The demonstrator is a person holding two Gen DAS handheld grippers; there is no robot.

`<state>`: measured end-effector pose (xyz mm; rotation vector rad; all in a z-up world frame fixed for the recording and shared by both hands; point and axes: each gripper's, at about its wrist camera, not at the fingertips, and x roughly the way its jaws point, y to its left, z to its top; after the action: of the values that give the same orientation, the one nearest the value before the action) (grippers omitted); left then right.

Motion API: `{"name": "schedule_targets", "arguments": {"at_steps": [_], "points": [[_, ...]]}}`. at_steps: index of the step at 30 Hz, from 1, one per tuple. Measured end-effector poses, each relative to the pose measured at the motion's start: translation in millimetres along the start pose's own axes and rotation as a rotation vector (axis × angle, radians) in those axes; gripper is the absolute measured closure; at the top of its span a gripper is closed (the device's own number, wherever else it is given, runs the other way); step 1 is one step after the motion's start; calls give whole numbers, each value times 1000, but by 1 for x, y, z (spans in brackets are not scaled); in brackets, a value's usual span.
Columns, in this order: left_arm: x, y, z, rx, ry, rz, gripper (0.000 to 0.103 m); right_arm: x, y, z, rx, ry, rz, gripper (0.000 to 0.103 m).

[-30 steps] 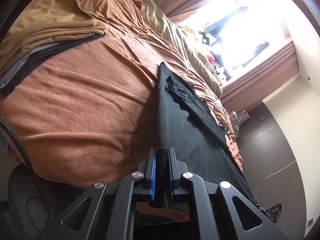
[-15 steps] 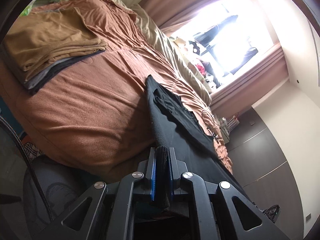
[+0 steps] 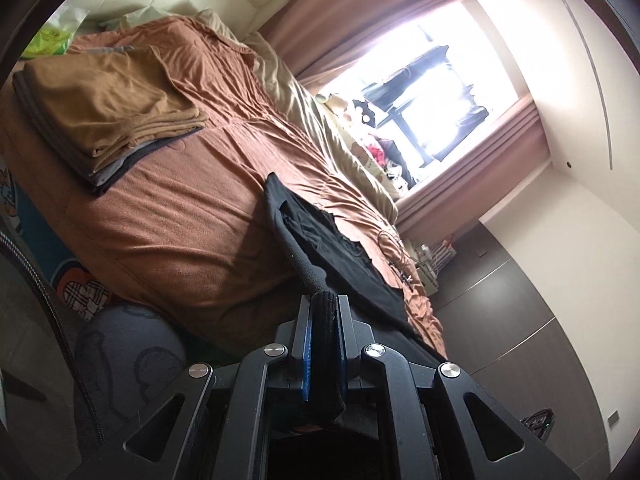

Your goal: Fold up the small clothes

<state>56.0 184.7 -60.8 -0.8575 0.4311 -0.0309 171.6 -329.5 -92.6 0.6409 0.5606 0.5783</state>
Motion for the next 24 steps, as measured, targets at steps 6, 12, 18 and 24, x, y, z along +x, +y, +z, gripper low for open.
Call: {"name": "schedule_targets", "arguments": {"at_steps": [6, 12, 18, 24], "points": [[-19, -6, 6, 6, -31, -29, 93, -8, 3, 2, 1, -11, 50, 93], [-9, -7, 13, 20, -32, -35, 93, 10, -6, 8, -11, -5, 18, 93], [18, 3, 26, 7, -14, -16, 93, 47, -17, 27, 24, 30, 1, 93], [51, 6, 46, -6, 16, 4, 93, 87, -18, 51, 48, 51, -17, 93]]}}
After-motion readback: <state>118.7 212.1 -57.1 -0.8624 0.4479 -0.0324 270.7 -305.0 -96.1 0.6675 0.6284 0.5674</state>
